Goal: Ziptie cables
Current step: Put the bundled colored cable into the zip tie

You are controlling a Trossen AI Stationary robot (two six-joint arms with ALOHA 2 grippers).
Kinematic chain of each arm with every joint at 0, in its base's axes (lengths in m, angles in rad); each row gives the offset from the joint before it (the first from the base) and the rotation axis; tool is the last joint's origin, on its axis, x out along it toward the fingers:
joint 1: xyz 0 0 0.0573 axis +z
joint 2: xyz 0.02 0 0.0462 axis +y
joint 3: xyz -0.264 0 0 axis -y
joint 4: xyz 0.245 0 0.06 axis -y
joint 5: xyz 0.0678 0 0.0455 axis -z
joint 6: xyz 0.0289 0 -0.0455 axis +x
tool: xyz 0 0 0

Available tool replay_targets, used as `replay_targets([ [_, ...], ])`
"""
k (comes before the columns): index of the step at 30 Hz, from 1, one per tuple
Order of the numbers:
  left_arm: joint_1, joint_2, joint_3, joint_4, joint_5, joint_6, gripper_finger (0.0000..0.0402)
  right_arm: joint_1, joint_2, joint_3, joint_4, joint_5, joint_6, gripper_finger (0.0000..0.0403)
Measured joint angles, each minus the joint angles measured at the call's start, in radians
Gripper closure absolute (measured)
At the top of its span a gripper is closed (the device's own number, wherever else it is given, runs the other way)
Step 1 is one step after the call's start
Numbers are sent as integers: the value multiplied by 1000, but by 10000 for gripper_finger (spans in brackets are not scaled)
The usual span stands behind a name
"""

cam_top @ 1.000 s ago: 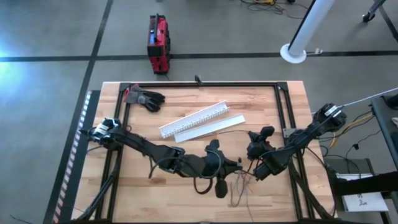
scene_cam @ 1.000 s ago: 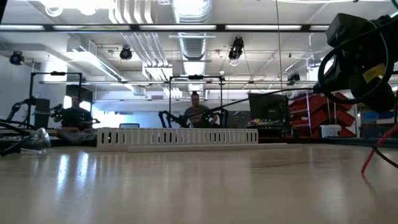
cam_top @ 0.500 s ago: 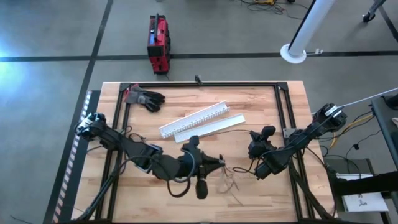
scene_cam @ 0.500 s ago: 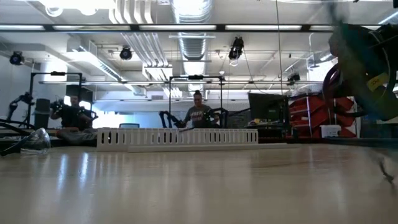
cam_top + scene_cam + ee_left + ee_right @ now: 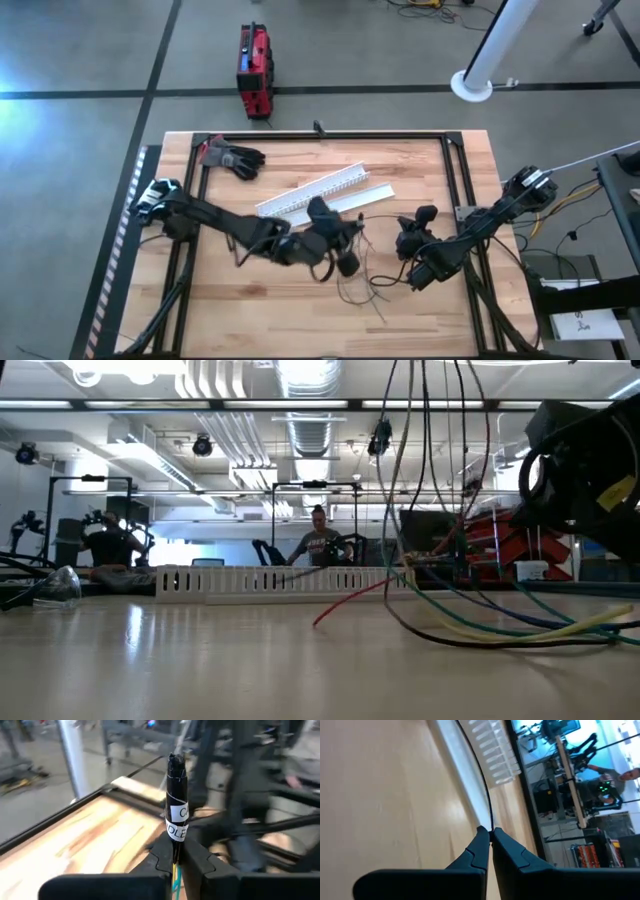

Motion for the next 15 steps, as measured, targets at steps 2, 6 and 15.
replay_targets([
  [2,34,0,-34,-1,0,-38,401,3,4,-2,-1,-21,-4,403],
  [6,112,2,-122,46,68,-143,401,9,7,-12,4,-49,-47,403],
  [15,264,10,-362,431,380,-290,401,8,21,-51,162,-110,-412,403],
])
